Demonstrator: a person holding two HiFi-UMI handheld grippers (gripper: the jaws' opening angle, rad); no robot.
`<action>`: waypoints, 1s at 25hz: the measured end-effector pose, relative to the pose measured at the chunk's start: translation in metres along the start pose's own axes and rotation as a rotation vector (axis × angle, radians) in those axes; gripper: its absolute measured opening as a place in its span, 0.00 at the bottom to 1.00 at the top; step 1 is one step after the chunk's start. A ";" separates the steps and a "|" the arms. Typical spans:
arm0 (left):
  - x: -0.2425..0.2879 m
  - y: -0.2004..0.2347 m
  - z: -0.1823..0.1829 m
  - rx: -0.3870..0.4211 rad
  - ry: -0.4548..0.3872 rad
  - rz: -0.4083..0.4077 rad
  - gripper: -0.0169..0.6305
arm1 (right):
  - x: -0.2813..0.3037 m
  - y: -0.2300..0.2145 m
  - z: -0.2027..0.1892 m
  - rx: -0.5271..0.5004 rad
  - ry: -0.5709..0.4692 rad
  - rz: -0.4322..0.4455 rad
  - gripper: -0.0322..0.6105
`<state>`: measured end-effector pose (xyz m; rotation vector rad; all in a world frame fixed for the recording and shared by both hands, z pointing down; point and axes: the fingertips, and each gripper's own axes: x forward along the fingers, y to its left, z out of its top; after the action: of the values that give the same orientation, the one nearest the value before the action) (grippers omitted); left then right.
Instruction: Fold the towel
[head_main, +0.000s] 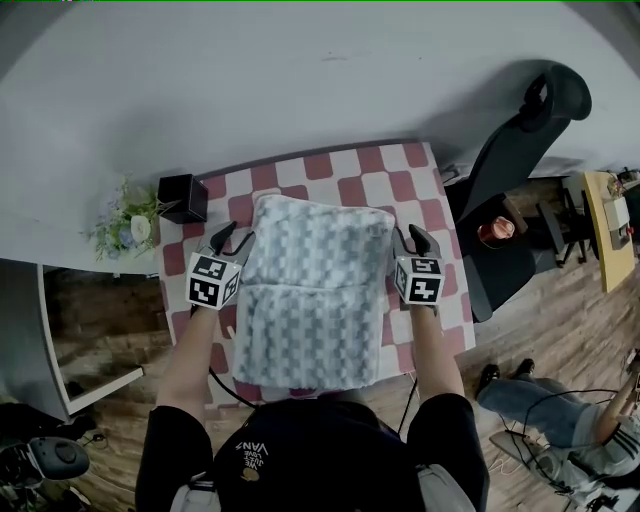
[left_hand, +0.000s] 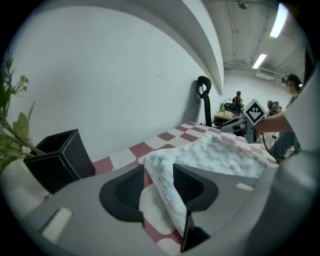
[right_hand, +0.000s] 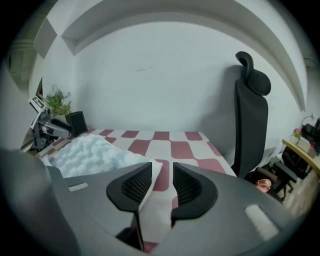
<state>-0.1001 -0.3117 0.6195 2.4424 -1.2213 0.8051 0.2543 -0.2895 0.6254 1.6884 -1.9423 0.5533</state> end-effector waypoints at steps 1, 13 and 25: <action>-0.007 -0.005 -0.002 0.005 -0.001 -0.040 0.27 | -0.011 0.005 -0.002 0.016 -0.014 0.022 0.24; -0.054 -0.095 -0.069 0.128 0.148 -0.452 0.40 | -0.079 0.098 -0.090 0.140 0.119 0.310 0.33; -0.061 -0.111 -0.091 0.268 0.202 -0.441 0.14 | -0.106 0.113 -0.102 0.116 0.039 0.218 0.11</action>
<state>-0.0722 -0.1622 0.6546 2.6119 -0.4977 1.0969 0.1639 -0.1287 0.6438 1.5293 -2.1160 0.7882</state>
